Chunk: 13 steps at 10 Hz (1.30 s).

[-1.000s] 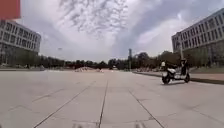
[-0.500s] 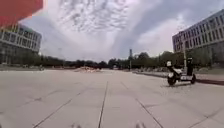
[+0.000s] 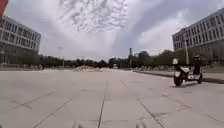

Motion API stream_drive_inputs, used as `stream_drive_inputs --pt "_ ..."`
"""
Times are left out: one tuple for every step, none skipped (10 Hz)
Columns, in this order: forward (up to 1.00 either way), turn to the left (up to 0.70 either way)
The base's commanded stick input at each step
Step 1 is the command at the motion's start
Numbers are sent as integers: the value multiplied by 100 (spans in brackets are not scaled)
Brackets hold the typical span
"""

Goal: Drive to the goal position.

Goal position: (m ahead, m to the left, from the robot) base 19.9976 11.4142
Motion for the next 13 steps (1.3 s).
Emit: stream_drive_inputs --pt "70 0" --pt "70 0" --pt "70 0" --pt "70 0" --pt "70 0" --pt "70 0" --pt "70 0" --pt "70 0" --pt "70 0" --pt "70 0" --pt "70 0" --pt "70 0" --pt "70 0"
